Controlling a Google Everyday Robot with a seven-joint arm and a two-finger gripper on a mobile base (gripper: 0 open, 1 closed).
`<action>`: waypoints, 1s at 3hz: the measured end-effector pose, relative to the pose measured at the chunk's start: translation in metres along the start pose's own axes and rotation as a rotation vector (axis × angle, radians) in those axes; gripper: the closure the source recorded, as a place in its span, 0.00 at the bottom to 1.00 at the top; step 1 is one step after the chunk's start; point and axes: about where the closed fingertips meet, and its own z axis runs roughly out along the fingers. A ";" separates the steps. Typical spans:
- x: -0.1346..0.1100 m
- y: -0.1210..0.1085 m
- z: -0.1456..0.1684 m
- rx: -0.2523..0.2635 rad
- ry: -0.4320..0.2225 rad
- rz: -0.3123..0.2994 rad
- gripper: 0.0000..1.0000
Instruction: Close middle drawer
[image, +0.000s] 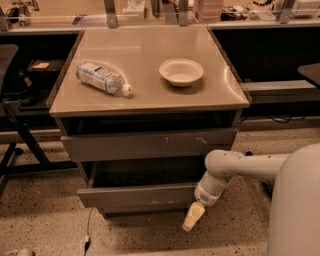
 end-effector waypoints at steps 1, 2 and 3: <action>0.000 0.000 0.000 0.000 0.000 0.000 0.00; 0.000 0.000 0.000 0.000 0.000 0.000 0.19; 0.000 0.000 0.000 0.000 0.000 0.000 0.42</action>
Offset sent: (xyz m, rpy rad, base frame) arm 0.0000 0.0000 0.0000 0.0000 0.0000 0.0000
